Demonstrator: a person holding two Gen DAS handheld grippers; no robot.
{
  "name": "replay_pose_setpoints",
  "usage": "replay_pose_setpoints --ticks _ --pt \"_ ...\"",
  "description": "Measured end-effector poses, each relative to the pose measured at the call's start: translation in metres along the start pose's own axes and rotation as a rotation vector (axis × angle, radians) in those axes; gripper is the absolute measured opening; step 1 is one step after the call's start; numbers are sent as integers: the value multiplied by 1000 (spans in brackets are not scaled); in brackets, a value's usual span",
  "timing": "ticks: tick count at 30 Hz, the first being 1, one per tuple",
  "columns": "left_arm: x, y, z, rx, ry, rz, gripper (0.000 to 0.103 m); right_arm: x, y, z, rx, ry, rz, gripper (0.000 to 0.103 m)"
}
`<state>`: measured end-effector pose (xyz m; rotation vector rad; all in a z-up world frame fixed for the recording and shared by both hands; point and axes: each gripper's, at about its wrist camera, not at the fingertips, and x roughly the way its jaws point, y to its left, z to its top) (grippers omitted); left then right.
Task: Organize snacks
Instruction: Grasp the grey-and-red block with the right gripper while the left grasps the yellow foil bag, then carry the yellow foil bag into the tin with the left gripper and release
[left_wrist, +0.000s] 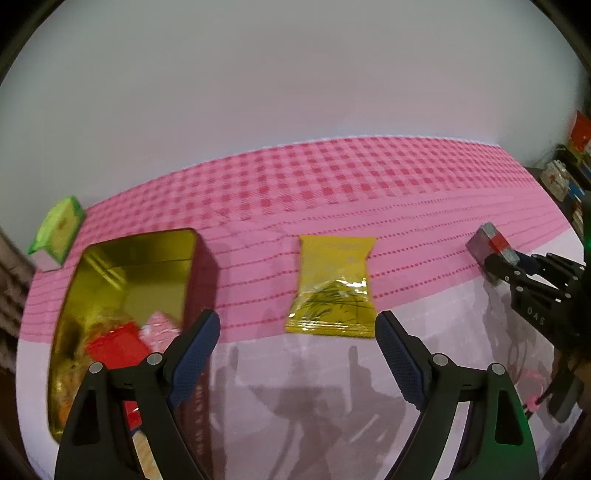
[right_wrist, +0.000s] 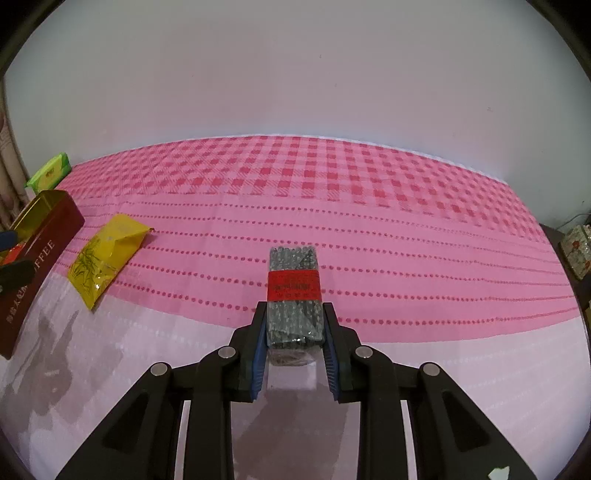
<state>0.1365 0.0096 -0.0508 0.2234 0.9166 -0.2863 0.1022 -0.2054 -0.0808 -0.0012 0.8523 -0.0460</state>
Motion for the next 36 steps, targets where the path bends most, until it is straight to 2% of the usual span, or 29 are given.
replay_pose_setpoints --ticks 11,25,30,36 --pt "33 -10 10 1 53 -106 86 2 2 -1 1 -2 -11 24" --pt "71 -16 19 11 121 -90 86 8 1 -1 8 29 -1 25" --pt "74 -20 21 31 117 -84 70 8 1 -1 8 29 0 25" --pt "74 -27 22 39 104 -74 59 8 1 -1 8 29 -1 25"
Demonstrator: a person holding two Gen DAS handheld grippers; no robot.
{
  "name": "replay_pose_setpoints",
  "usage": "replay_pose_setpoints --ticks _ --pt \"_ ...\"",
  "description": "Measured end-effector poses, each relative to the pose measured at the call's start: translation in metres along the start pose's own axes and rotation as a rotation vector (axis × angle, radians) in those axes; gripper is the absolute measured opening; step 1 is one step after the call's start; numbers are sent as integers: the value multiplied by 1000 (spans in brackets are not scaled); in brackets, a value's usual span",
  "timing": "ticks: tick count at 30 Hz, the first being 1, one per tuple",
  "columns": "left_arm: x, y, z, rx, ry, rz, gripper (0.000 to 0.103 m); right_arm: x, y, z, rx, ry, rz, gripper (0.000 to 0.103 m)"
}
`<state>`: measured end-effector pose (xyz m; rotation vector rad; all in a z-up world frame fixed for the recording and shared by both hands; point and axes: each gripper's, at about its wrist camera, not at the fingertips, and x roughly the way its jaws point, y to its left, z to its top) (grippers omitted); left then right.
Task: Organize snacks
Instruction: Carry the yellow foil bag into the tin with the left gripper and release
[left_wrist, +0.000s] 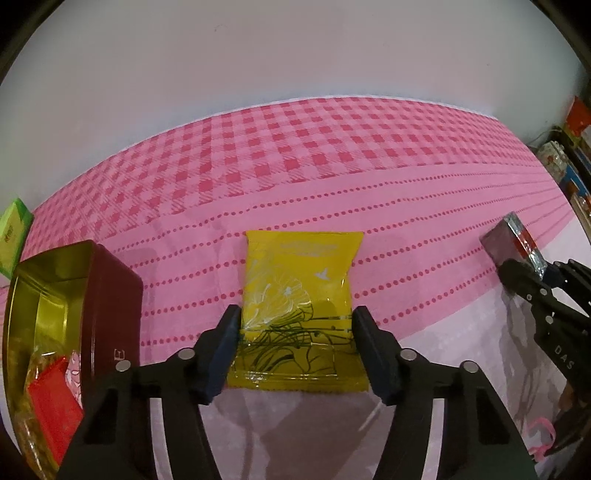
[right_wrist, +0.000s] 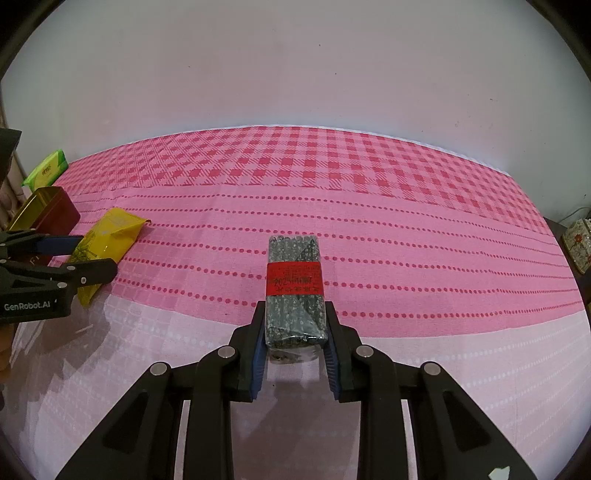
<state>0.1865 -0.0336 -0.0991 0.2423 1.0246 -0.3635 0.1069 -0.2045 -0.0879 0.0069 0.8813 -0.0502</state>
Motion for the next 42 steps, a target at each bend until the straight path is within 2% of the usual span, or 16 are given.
replay_pose_setpoints --ticks 3,12,23,27,35,42 --pt "-3 0 -2 8 -8 -3 52 0 0 0 0 0 0 25" --pt "-19 -2 -10 7 -19 13 50 0 0 0 0 0 0 25" --pt "-67 -1 -19 -15 -63 38 50 0 0 0 0 0 0 25" --pt "-97 2 -25 -37 -111 64 50 0 0 0 0 0 0 25" --pt "-153 41 -41 -67 -152 142 50 0 0 0 -1 0 0 25" --pt "-168 94 -54 -128 -126 223 50 0 0 0 -5 1 -4 25"
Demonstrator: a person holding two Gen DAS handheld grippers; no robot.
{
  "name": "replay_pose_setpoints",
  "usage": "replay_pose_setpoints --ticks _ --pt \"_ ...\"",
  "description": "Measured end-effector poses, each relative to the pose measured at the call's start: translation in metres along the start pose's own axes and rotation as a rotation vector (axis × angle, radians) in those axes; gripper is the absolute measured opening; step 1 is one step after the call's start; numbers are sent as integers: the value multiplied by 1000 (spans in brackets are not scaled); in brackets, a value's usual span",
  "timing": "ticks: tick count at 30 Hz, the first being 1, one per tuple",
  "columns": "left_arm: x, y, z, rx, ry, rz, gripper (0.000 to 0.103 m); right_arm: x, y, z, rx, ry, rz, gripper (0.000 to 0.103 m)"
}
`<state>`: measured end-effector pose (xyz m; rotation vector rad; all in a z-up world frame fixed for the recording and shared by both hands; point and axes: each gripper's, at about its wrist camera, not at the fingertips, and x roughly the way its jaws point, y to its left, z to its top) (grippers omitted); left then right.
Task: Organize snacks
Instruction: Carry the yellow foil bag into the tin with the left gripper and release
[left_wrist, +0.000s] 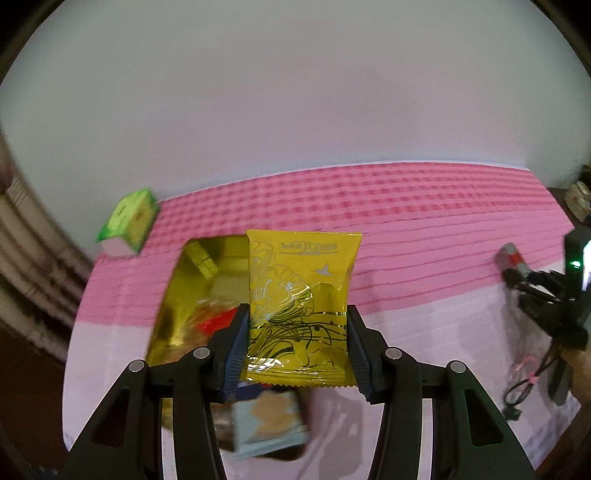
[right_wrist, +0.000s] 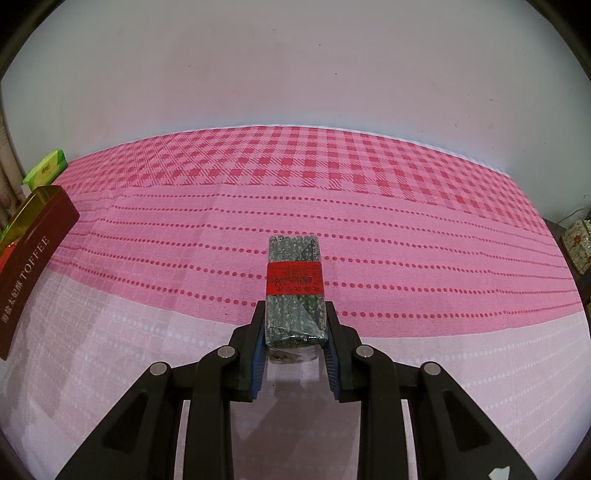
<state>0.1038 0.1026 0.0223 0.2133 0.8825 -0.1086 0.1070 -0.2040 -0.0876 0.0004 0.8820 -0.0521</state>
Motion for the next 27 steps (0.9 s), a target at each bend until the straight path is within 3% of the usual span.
replay_pose_setpoints --ticks 9,27 --pt "24 62 -13 -89 70 62 50 0 1 0 -5 0 -5 25" --pt "71 76 -32 -109 160 121 50 0 1 0 -6 0 -2 25"
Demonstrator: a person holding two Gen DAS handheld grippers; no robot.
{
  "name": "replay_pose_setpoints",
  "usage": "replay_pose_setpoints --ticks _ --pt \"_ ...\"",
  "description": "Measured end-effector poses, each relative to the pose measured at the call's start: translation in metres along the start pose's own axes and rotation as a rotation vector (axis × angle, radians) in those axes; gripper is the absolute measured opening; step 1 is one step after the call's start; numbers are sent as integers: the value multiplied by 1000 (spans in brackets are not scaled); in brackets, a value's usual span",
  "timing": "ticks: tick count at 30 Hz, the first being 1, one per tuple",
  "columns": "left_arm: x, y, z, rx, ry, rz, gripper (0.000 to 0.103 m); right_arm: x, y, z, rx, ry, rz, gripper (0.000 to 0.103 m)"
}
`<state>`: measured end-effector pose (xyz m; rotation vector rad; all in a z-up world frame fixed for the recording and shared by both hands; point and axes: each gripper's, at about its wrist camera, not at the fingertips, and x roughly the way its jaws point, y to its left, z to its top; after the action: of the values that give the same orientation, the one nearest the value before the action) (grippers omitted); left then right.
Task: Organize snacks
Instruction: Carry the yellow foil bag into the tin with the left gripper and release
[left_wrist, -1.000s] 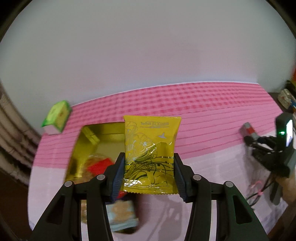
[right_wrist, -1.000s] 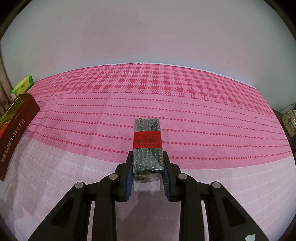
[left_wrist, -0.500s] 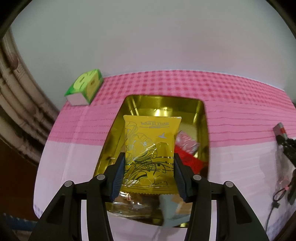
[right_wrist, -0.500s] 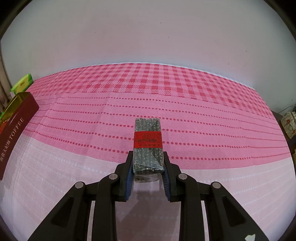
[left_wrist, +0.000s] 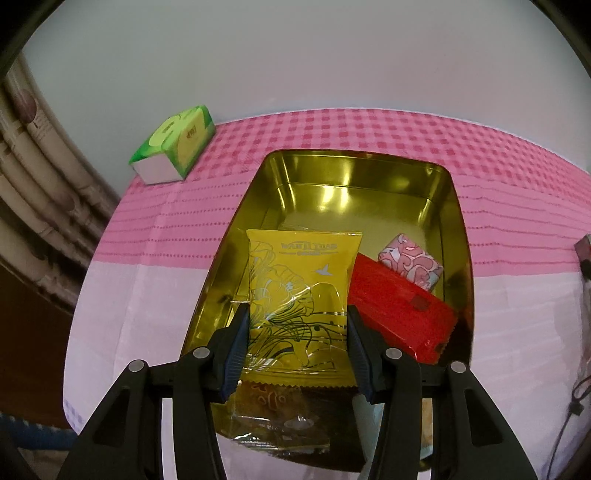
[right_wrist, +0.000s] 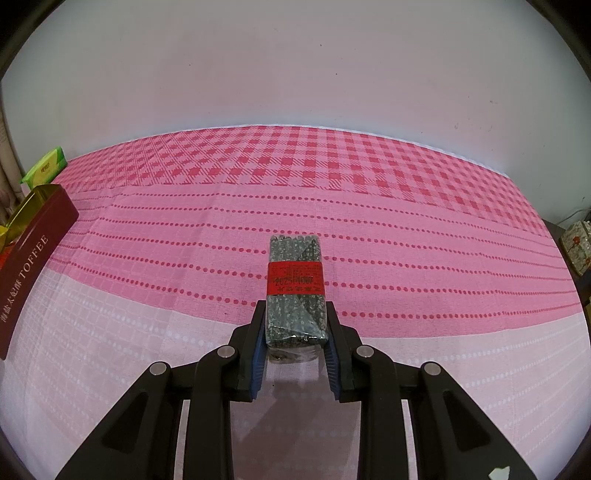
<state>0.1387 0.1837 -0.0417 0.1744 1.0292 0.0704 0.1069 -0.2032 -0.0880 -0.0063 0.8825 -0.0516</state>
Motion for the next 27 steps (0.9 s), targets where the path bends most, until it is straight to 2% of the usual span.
replay_pose_setpoints --ticks 15,17,21,27 --pt "3 -3 3 24 3 27 55 0 0 0 1 0 2 25" --pt "3 -2 3 19 -5 19 57 0 0 0 1 0 2 25" --pt "-6 0 4 11 -25 7 71 0 0 0 1 1 2 25" --pt "-24 2 7 20 -69 12 72 0 0 0 -1 1 0 25"
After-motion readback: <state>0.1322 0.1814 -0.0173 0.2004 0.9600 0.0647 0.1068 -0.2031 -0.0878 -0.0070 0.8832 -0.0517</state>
